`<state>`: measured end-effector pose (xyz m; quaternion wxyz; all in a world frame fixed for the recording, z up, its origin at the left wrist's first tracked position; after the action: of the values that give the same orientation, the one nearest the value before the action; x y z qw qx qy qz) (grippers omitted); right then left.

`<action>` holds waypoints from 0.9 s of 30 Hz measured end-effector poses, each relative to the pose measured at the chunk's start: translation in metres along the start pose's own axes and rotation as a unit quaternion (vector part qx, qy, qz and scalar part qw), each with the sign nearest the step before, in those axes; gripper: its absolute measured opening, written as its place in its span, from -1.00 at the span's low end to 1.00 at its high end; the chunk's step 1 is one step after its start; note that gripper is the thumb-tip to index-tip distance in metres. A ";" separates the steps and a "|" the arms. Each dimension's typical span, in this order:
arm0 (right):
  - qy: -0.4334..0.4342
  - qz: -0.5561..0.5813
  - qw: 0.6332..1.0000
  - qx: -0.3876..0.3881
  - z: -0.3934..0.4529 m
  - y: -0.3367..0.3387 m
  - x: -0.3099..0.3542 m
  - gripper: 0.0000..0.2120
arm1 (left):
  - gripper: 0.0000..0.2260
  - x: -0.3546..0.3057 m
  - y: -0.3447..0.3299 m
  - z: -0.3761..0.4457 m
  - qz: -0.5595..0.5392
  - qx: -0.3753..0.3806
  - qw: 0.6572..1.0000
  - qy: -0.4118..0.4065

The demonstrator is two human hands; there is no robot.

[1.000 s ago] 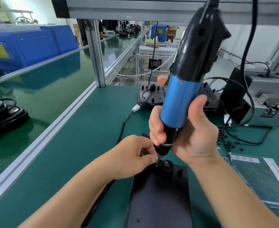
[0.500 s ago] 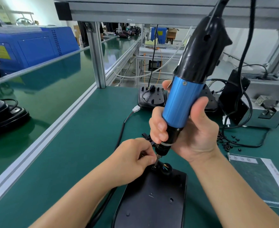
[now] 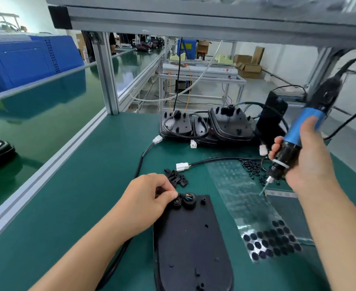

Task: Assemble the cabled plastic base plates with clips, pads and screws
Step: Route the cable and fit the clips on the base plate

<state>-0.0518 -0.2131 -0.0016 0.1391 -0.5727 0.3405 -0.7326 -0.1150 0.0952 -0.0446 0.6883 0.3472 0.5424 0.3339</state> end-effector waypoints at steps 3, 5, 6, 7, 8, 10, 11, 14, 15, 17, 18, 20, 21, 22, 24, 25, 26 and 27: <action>0.019 -0.051 0.997 -0.050 0.012 0.036 0.018 -0.72 | -0.87 0.002 0.002 -0.001 -0.015 0.005 1.000 0.013; 0.028 -0.067 0.995 -0.062 0.017 0.051 0.025 -0.78 | -0.89 0.000 0.002 -0.001 -0.010 0.011 1.000 0.018; 0.030 -0.075 0.995 -0.066 0.018 0.056 0.027 -0.79 | -0.93 -0.003 0.003 -0.002 0.003 0.013 1.000 0.018; 0.030 -0.086 0.993 -0.069 0.019 0.061 0.028 -0.80 | -0.96 -0.007 0.004 -0.002 0.027 0.012 0.999 0.014; 0.030 -0.096 0.992 -0.072 0.020 0.065 0.028 -0.80 | -0.87 -0.015 0.006 -0.002 0.074 0.008 0.997 0.003; 0.020 -0.102 0.991 -0.082 0.021 0.073 0.024 -0.78 | -0.67 -0.038 0.007 -0.003 0.191 0.002 0.981 -0.033; 0.014 -0.101 0.991 -0.085 0.022 0.076 0.021 -0.78 | -0.60 -0.055 0.007 -0.004 0.238 0.001 0.970 -0.056; -0.004 -0.134 0.988 -0.077 0.022 0.085 0.015 -0.85 | -0.46 -0.112 -0.019 -0.008 0.312 0.039 0.936 -0.156; -0.009 -0.164 0.984 -0.074 0.022 0.089 0.014 -0.82 | -0.44 -0.131 -0.035 -0.010 0.304 0.069 0.931 -0.190; -0.015 -0.231 0.970 -0.079 0.023 0.097 0.015 -0.63 | -0.40 -0.159 -0.073 -0.013 0.249 0.153 0.933 -0.211; -0.010 -0.276 0.957 -0.086 0.023 0.101 0.019 -0.54 | -0.38 -0.165 -0.089 -0.011 0.227 0.187 0.935 -0.197; 0.030 -0.394 0.913 -0.097 0.015 0.100 0.033 -0.50 | -0.36 -0.169 -0.110 -0.001 0.225 0.216 0.936 -0.160; 0.065 -0.452 0.884 -0.095 0.010 0.096 0.041 -0.54 | -0.36 -0.167 -0.117 0.005 0.234 0.218 0.936 -0.145; 0.103 -0.496 0.857 -0.091 0.004 0.092 0.047 -0.61 | -0.35 -0.165 -0.122 0.010 0.238 0.216 0.938 -0.132; 0.161 -0.525 0.831 -0.091 -0.011 0.085 0.055 -0.69 | -0.37 -0.159 -0.128 0.018 0.242 0.205 0.941 -0.117; 0.176 -0.524 0.830 -0.082 -0.017 0.082 0.055 -0.76 | -0.37 -0.157 -0.130 0.020 0.241 0.199 0.943 -0.113; 0.182 -0.523 0.830 -0.061 -0.022 0.077 0.055 -0.83 | -0.36 -0.154 -0.132 0.021 0.232 0.193 0.947 -0.110; 0.175 -0.524 0.833 -0.024 -0.026 0.071 0.051 -0.88 | -0.36 -0.151 -0.132 0.022 0.217 0.189 0.952 -0.105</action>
<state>-0.1053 -0.2865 -0.0129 -0.3417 -0.5306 0.0259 -0.7753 -0.1110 -0.1048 -0.0738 0.5739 0.6132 0.4320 0.3286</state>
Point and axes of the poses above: each hand's wrist, its own z-axis towards the middle knuckle, its own y-axis out of the back of the hand, x = y × z, the point moved 10 cm from there along z, towards the middle knuckle, and after that the axes turned 13 degrees about z, right-handed, at the moved point
